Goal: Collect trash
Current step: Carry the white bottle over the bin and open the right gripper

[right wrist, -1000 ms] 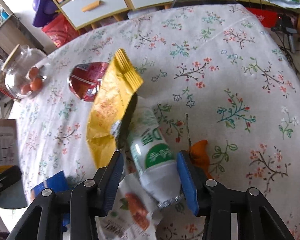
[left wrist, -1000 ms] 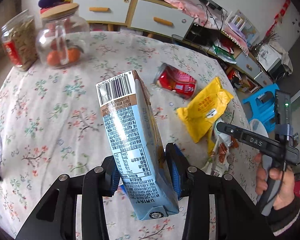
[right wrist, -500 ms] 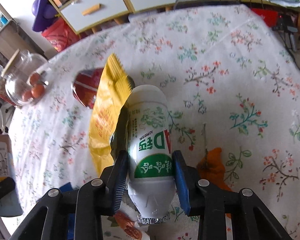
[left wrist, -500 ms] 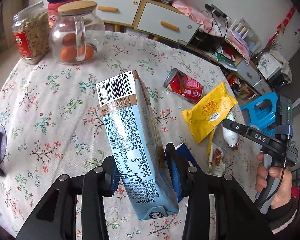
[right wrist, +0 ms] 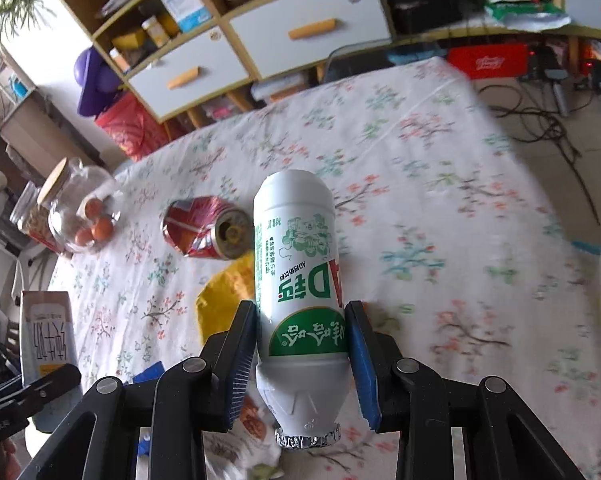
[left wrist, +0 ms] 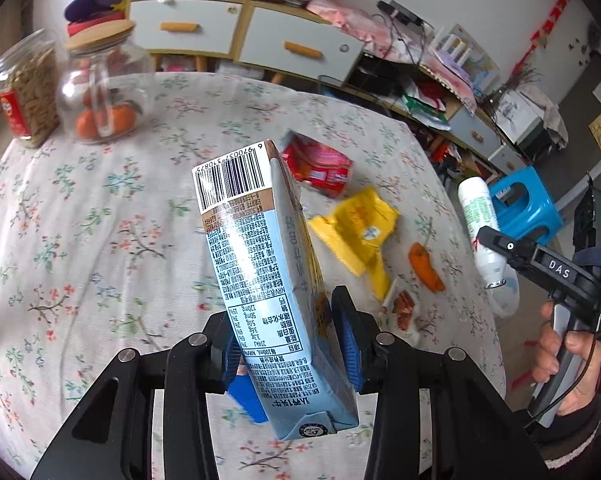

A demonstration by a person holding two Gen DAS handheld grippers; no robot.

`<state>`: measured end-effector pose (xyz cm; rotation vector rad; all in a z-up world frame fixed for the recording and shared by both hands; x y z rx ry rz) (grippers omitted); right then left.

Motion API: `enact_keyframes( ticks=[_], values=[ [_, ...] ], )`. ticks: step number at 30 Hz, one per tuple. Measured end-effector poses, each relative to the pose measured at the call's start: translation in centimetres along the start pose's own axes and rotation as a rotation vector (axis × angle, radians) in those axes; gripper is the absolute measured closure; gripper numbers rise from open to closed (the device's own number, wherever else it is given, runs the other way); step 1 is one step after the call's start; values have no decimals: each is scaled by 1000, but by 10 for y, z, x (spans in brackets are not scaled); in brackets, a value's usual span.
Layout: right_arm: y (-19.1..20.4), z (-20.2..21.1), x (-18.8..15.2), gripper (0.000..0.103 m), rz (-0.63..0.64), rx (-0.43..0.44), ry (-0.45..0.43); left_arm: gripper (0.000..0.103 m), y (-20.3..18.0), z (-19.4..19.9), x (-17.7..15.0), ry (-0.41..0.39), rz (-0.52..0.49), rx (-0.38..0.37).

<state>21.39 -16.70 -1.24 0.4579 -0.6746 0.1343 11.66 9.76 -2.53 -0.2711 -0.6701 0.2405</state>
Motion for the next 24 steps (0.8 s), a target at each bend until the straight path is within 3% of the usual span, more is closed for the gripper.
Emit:
enact_keyframes(
  ticks=[10, 24],
  values=[
    [-72, 53, -4, 63, -95, -79, -55, 59, -58, -11, -9, 22, -77, -48],
    [-223, 101, -22, 63, -353, -278, -91, 59, -145, -41, -17, 67, -200, -111]
  ],
)
Point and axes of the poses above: each gripper's, at about its wrist camera, not at the fingertips, and z roughly against the way its jaws point, y to its left, x to its top, the point moved 3 cm from there along -z, roughly the way its jaws point, and after that the axes turned 7 degrees about -y, right-handed, at the moved point
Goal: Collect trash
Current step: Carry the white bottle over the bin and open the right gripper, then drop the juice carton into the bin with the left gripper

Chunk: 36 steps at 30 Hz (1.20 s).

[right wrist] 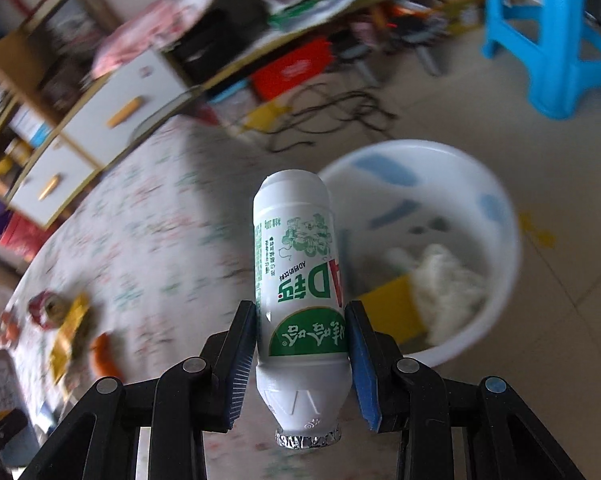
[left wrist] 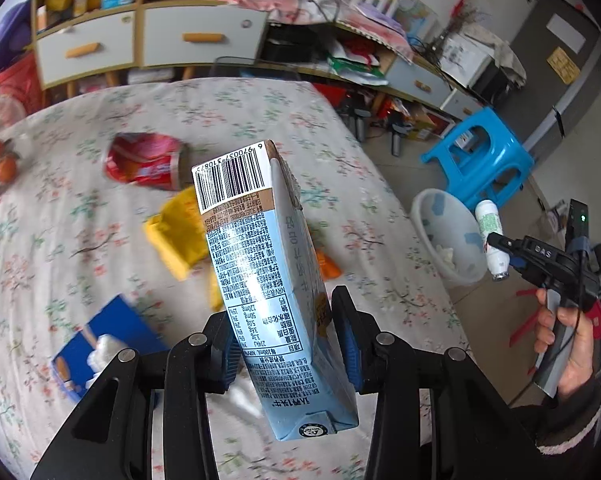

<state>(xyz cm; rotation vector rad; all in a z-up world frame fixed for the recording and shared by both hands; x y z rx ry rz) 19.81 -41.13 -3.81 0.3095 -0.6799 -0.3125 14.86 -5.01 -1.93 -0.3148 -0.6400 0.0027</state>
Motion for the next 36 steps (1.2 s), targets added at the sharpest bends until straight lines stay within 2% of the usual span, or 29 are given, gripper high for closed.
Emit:
enact_keyframes(
  ticks=[6, 7, 8, 9, 13, 18, 24, 26, 32, 36],
  values=[
    [-34, -11, 14, 61, -72, -28, 1, 59, -30, -20, 6, 22, -52, -27],
    [-38, -14, 15, 60, -85, -38, 9, 59, -37, -24, 7, 27, -57, -35],
    [-43, -16, 16, 52, -102, -44, 21, 59, -42, -29, 7, 33, -62, -45],
    [-45, -17, 16, 50, -115, -44, 25, 59, -49, -32, 7, 38, -67, -54],
    [-55, -11, 19, 49, -150, -38, 29, 59, -79, -52, 12, 61, -98, -88],
    [-61, 4, 20, 47, -136, -56, 22, 59, -117, -77, 20, 86, -137, -135],
    [-77, 28, 18, 45, -106, -121, -7, 59, -168, -108, 27, 123, -201, -186],
    [-83, 35, 16, 41, -104, -137, -13, 59, -180, -118, 29, 134, -210, -199],
    [-97, 47, 14, 41, -100, -163, -20, 59, -215, -147, 32, 153, -241, -224],
    [-104, 51, 15, 41, -111, -172, -28, 58, -229, -159, 38, 133, -246, -250]
  ],
)
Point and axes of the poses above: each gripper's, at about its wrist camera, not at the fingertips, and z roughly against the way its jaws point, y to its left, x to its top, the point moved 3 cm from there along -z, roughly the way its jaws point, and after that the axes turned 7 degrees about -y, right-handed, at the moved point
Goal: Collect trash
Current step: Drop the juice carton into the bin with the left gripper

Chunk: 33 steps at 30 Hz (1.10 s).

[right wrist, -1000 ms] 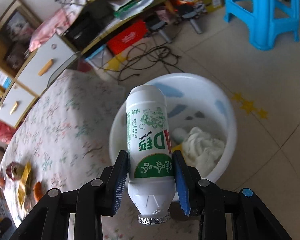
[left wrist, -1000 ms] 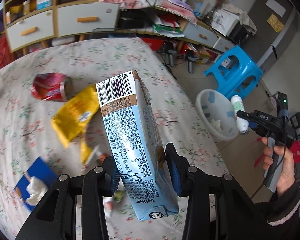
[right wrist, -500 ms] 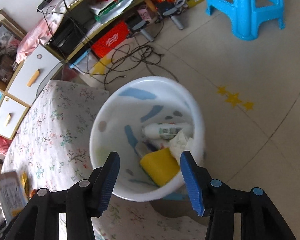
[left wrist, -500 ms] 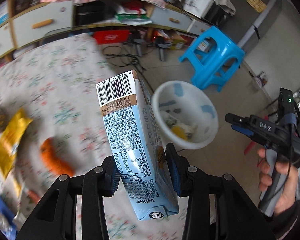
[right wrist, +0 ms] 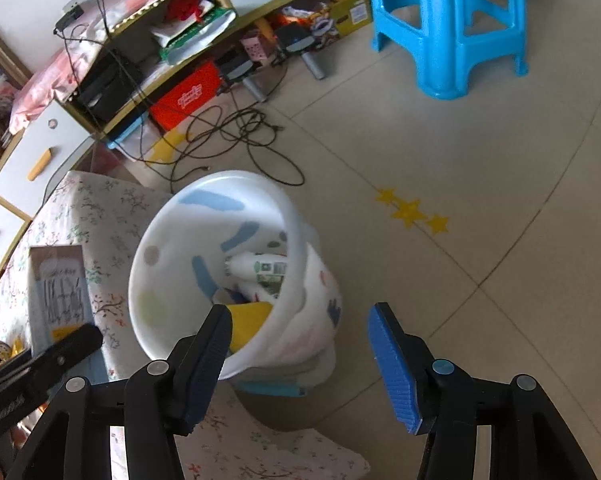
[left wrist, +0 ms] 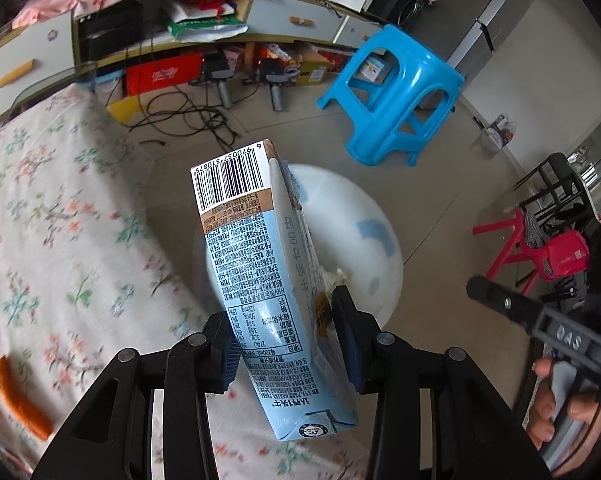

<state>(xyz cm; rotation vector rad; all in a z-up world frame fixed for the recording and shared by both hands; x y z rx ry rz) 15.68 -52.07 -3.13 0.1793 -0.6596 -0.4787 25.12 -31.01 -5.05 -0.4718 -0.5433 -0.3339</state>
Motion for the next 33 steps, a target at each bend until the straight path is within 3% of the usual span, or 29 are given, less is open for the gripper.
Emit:
enact_keyframes(
  ticks=[2, 3, 5, 14, 33],
  values=[
    [-1, 1, 1, 41, -5, 2, -2, 52, -4, -6, 5, -2, -15, -24],
    [-2, 1, 1, 40, -7, 3, -3, 37, -5, -9, 7, 3, -21, -12],
    [-2, 3, 2, 36, -9, 2, -8, 22, -6, -11, 11, -6, -29, 27],
    [-1, 2, 3, 34, -1, -1, -11, 12, 8, 17, 2, -23, -52, 98],
    [74, -3, -19, 22, 175, 23, 10, 3, 131, 145, -59, -71, 58, 260]
  ],
)
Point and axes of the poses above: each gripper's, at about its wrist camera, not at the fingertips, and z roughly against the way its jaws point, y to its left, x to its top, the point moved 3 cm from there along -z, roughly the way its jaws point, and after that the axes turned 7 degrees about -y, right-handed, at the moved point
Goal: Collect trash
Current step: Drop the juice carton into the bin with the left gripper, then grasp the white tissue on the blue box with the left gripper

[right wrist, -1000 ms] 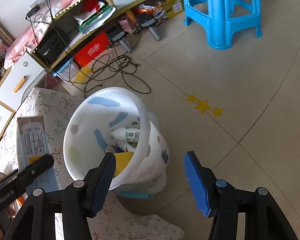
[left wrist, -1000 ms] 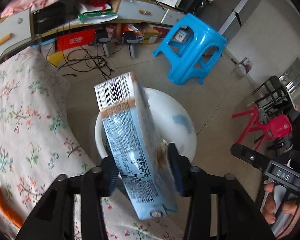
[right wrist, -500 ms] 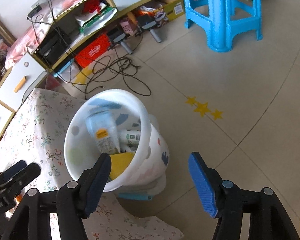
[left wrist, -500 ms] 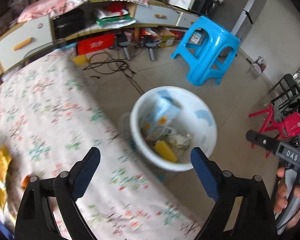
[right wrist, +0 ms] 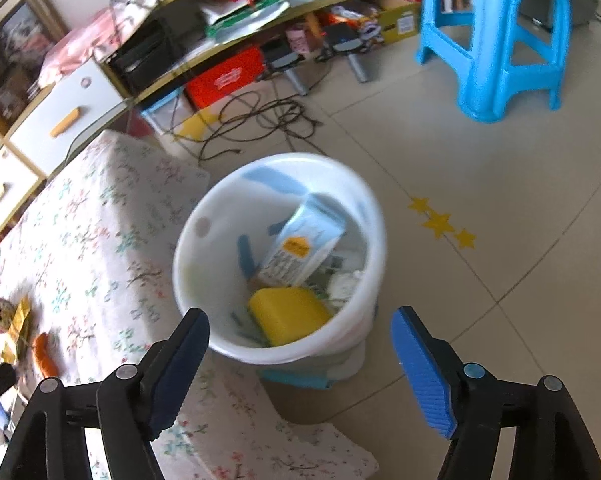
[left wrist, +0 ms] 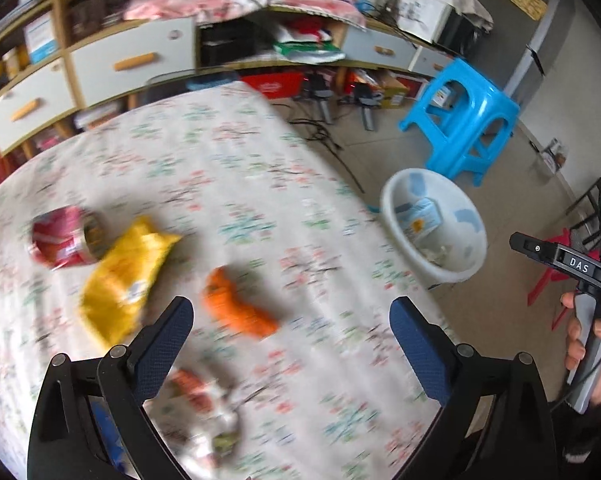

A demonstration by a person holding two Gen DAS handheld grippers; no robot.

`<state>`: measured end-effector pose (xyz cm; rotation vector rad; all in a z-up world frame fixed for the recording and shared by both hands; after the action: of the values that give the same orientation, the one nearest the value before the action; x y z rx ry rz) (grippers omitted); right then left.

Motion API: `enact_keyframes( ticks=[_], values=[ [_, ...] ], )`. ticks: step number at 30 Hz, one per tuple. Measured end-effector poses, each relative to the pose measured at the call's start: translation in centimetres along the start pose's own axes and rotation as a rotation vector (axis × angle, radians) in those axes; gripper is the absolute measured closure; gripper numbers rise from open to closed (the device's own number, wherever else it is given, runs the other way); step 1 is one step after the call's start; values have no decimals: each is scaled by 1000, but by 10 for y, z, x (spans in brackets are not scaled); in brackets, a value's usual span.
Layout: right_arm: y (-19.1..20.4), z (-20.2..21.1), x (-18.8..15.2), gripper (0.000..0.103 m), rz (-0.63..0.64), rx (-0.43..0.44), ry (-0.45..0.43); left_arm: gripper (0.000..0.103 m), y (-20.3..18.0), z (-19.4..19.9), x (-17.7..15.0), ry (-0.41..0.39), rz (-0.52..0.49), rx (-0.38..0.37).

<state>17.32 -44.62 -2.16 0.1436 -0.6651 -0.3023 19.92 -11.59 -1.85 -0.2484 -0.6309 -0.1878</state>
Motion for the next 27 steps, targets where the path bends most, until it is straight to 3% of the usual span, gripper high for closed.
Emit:
enact_keyframes(
  ticks=[10, 27],
  values=[
    [63, -13, -22, 19, 148, 14, 45, 2, 79, 32, -38, 7, 103, 33],
    [181, -19, -95, 15, 408, 136, 137, 2, 151, 44, -111, 128, 86, 72]
  ],
)
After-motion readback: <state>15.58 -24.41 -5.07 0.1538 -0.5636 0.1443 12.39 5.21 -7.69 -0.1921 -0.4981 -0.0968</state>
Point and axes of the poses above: each gripper's, at about its wrist camera, not at the fingertips, and z roughly against the way its jaws point, y to its left, x to its top, the point moved 3 cm from there along -z, roughly the way its jaws point, and after that the axes turned 7 degrees about -y, right-handed, at the moved point
